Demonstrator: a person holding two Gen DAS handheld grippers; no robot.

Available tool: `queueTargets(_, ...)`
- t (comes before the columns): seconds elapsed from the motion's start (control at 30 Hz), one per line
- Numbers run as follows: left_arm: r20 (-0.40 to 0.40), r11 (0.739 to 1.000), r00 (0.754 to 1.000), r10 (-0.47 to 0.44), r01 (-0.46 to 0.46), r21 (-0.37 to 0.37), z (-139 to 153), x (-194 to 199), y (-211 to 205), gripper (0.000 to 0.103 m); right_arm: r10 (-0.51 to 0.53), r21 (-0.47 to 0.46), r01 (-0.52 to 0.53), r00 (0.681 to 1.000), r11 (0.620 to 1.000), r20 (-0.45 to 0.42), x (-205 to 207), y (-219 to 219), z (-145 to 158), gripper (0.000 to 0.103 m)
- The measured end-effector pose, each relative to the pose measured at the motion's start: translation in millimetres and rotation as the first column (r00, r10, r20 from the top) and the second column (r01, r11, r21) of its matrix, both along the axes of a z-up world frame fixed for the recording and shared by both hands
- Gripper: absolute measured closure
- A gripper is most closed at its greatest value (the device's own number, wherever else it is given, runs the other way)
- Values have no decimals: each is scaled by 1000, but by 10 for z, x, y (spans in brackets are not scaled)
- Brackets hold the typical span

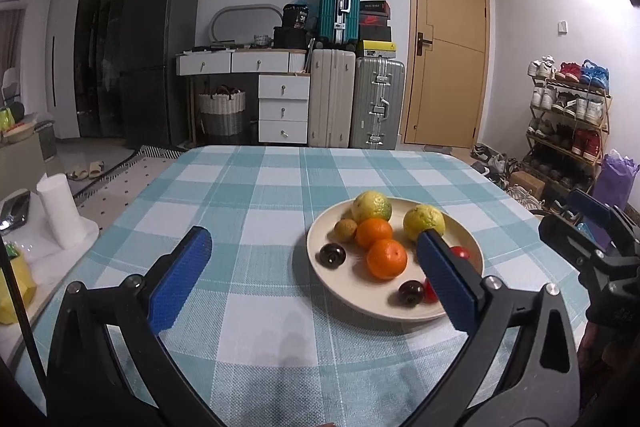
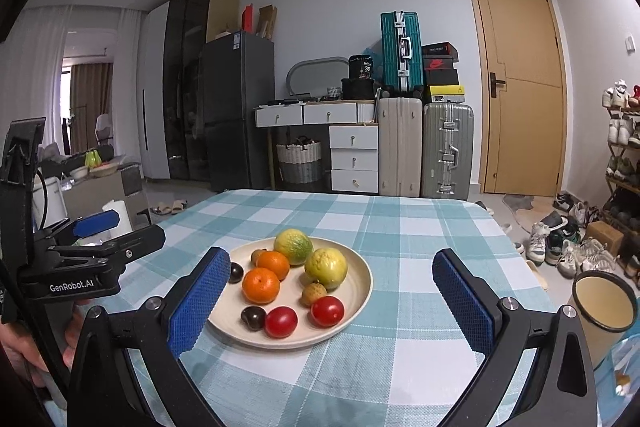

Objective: Organize fruits

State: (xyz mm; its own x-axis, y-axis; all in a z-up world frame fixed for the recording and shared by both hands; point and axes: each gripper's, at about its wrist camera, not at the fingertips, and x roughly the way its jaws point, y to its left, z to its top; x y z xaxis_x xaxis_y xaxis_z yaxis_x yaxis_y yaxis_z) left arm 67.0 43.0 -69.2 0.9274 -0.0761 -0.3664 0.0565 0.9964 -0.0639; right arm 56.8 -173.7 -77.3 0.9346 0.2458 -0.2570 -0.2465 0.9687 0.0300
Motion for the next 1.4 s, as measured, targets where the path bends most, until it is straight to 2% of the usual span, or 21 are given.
queueTargets(0.3, 0, 1000, 1000, -12, 12, -8, -71, 27, 26, 1, 10, -28, -11, 999, 1000, -33, 95, 63, -25, 0)
queueTargets(0.4, -3, 1000, 1000, -16, 16, 10, -62, 35, 1, 1, 5, -23, -6, 999, 1000, -36, 95, 41, -27, 0)
queueTargets(0.6, 70, 994, 995, -69, 63, 91, -26, -85, -190, 1, 11, -24, -12, 999, 1000, -38, 89, 41, -32, 0)
queueTargets(0.8, 68, 998, 997, -43, 39, 53, -12, -62, -137, 1, 13, -25, -14, 999, 1000, -36, 86, 34, -35, 0)
queueTargets(1.13, 61, 998, 998, -18, 14, 68, -17, -64, -166, 1, 13, -25, -14, 999, 1000, -37, 85, 31, -36, 0)
queueTargets(1.4, 68, 997, 997, -35, 31, 68, -15, -90, -172, 1, 13, -25, -14, 999, 1000, -36, 85, 32, -33, 0)
